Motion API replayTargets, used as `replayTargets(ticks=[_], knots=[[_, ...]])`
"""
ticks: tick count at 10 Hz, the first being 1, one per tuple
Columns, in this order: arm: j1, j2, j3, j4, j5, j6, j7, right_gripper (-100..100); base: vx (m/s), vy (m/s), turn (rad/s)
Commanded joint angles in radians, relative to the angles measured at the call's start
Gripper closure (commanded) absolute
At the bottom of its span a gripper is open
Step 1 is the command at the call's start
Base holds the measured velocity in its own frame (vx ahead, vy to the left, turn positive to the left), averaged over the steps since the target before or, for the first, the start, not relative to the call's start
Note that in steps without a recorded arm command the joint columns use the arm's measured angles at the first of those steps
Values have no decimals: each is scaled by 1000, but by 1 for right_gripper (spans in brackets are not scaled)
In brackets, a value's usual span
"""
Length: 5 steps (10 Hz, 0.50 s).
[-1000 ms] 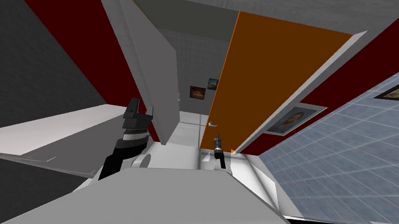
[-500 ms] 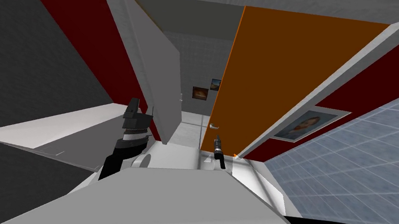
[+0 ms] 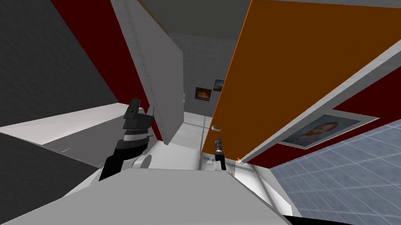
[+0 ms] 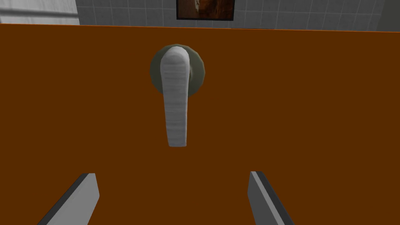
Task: Push the door open
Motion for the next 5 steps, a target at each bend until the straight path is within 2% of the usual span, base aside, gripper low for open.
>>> replayTargets(ticks=[1,3,5], knots=[[-13,-1,-2,28,-2,-9,-1,-100,22,-30,52],[-11,-2,-4,23,-3,-8,0,-100,51,-19,16],[-12,-2,-7,25,-5,-8,1,-100,170,-43,20]])
